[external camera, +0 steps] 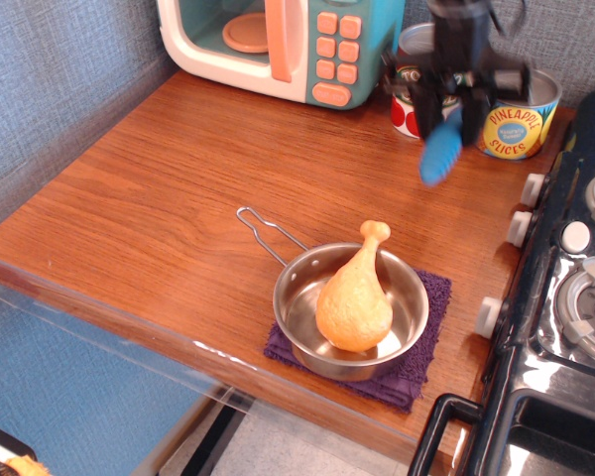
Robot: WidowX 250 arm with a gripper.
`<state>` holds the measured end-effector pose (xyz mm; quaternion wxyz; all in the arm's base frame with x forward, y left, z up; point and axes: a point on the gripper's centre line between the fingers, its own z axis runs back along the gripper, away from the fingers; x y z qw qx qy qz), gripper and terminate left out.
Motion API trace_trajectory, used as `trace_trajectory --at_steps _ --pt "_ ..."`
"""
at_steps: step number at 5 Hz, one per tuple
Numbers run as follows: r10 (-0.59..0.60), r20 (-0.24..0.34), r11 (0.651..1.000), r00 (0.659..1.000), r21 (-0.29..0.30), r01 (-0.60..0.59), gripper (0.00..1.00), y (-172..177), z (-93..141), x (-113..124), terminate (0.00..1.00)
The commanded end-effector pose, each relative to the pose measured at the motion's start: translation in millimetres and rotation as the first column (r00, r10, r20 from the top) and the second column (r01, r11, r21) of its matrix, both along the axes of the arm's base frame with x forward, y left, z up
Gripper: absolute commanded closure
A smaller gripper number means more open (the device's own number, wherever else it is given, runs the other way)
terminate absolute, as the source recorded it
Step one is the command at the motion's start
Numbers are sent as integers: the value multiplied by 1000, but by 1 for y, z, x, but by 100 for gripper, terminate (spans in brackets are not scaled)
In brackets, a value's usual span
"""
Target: Move the fork in front of microwave, closer to the edge of table.
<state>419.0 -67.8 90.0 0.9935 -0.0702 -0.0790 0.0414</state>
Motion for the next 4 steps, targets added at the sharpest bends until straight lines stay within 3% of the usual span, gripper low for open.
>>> trace_trajectory --at_steps 1,2,4 --pt "103 132 994 986 8 -105 100 93 74 -16 0" --pt "52 83 995 995 75 -59 100 141 66 -36 0" --pt "-22 50 988 999 155 14 100 241 49 -69 0"
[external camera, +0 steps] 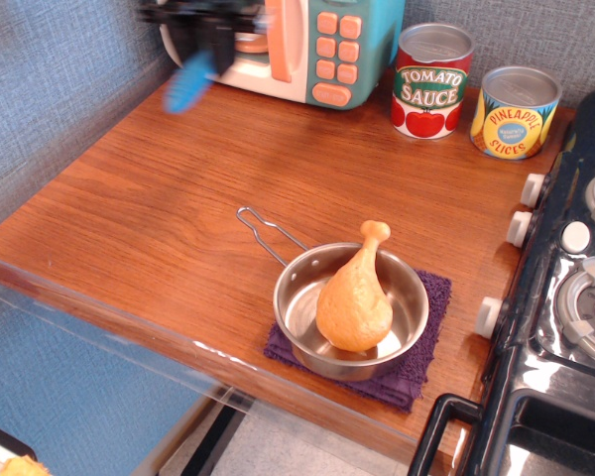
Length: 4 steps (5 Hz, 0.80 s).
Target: Move the fork in front of microwave, closer to the edge of table.
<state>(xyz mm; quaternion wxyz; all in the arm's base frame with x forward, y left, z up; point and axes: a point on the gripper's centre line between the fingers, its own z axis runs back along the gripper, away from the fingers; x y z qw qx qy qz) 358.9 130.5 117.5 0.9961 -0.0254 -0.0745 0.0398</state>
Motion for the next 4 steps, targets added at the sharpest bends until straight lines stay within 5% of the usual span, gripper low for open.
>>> trace_trajectory --at_steps 1,4 --pt "8 52 996 999 94 -13 100 66 9 -11 0" --pt "77 -46 982 996 174 -68 100 74 -44 -8 0"
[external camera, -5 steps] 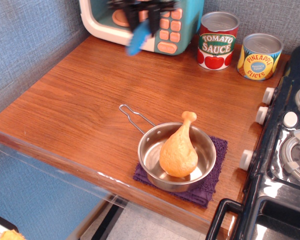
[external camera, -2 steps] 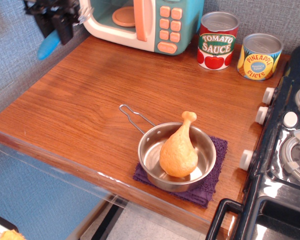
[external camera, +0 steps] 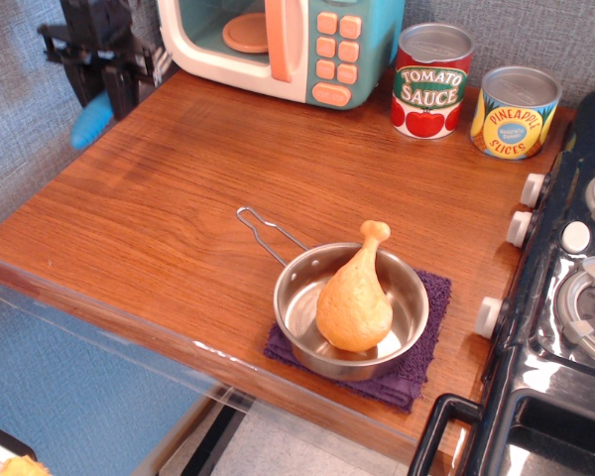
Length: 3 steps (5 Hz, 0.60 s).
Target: Move the fork in front of microwave, closer to the edge of table.
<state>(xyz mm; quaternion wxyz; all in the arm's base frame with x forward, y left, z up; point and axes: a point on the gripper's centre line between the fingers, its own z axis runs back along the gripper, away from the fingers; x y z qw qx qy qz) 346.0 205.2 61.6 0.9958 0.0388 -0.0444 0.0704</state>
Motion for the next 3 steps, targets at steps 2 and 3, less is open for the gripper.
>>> trace_trajectory --at_steps 2,3 --pt "35 -36 998 999 59 -33 0 3 -3 3 0" --pt "24 -41 998 999 52 -22 0 2 -4 3 0"
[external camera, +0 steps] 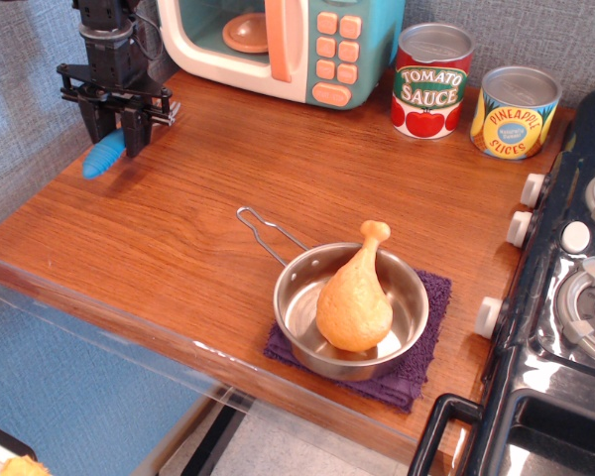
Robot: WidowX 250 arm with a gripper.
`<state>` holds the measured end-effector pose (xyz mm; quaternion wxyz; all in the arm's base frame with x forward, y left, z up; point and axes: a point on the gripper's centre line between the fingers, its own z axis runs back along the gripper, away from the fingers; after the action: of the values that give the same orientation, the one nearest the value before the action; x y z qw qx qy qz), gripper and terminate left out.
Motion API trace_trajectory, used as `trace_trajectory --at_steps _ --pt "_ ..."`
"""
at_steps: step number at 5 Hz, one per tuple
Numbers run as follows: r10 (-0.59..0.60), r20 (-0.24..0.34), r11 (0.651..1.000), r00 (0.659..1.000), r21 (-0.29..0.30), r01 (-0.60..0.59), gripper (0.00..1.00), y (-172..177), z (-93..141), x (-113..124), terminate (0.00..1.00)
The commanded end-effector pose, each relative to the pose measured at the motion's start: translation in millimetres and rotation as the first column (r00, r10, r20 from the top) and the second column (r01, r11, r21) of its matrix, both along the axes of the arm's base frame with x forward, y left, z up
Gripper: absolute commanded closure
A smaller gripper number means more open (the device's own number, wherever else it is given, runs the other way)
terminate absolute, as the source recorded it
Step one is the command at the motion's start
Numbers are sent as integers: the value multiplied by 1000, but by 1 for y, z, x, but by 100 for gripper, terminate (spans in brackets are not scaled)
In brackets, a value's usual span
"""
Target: Move the fork in front of microwave, closer to the edge of table.
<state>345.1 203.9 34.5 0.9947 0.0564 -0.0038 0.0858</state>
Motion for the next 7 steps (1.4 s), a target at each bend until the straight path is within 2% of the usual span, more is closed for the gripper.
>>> trace_trajectory --at_steps 1,2,3,4,5,7 --pt "-31 49 999 998 19 30 0 2 30 3 0" --pt "-48 132 999 990 8 47 0 -7 60 -1 0" --pt "-76 223 997 972 -7 80 0 -33 91 -3 0" --pt "-96 240 995 966 5 97 0 -48 99 -1 0" --pt "-129 226 991 965 15 130 0 -61 99 4 0" --pt "-129 226 991 965 15 130 0 -61 99 4 0"
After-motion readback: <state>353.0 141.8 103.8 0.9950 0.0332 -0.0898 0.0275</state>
